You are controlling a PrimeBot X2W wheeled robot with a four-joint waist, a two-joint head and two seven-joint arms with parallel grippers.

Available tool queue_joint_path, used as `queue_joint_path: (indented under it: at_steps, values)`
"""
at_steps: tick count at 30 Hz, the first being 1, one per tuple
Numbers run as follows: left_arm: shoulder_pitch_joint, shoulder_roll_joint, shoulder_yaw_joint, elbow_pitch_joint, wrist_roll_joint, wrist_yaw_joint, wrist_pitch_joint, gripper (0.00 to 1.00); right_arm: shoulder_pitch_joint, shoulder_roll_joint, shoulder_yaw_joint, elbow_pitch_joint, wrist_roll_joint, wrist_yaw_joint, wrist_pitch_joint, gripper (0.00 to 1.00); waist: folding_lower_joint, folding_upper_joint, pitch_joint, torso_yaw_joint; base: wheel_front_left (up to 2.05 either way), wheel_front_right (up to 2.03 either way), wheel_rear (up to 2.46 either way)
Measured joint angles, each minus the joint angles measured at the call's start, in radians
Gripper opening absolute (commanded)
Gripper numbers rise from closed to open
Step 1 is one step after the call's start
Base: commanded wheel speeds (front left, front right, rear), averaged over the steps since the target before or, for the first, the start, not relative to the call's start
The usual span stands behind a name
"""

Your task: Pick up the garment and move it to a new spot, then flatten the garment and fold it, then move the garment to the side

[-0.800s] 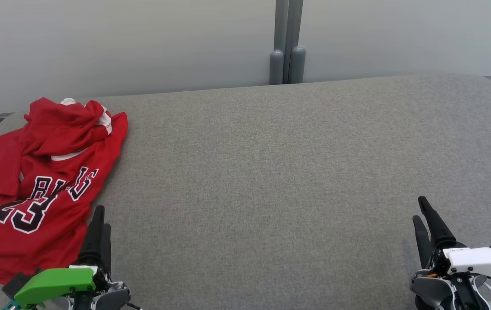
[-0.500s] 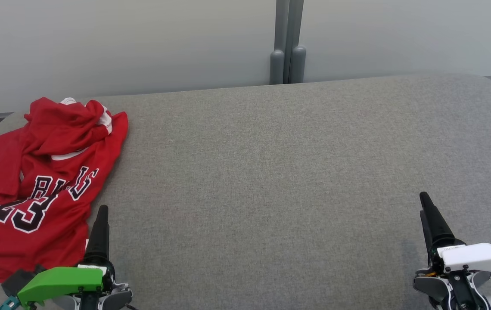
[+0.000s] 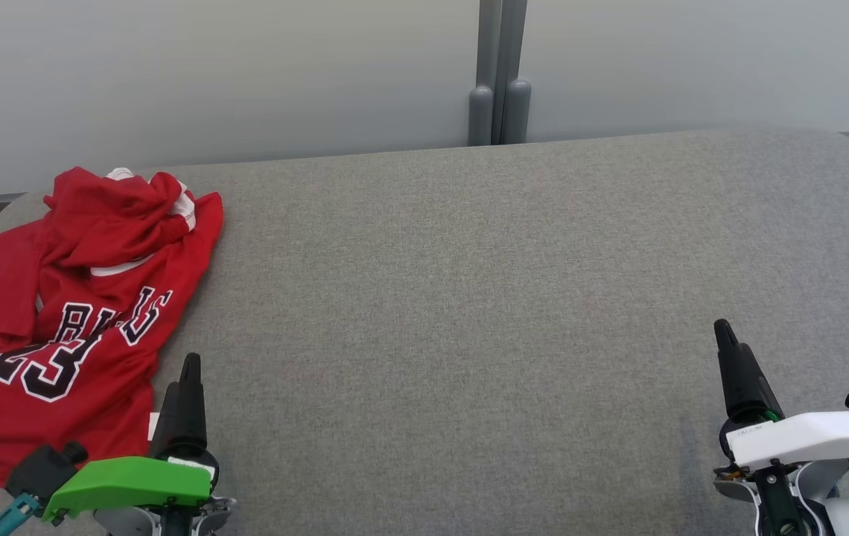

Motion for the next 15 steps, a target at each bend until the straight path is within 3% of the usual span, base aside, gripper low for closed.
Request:
queue_joint_path:
  at_steps: [15]
  values:
    - [0.004,0.002,-0.011,0.019,0.256,-0.007,-0.051,1.00,0.011,-0.006,0.014,-0.021,-0.275,0.000,-0.054,1.00,-0.0001,0.0000,0.000,0.004,0.00,0.00,0.00]
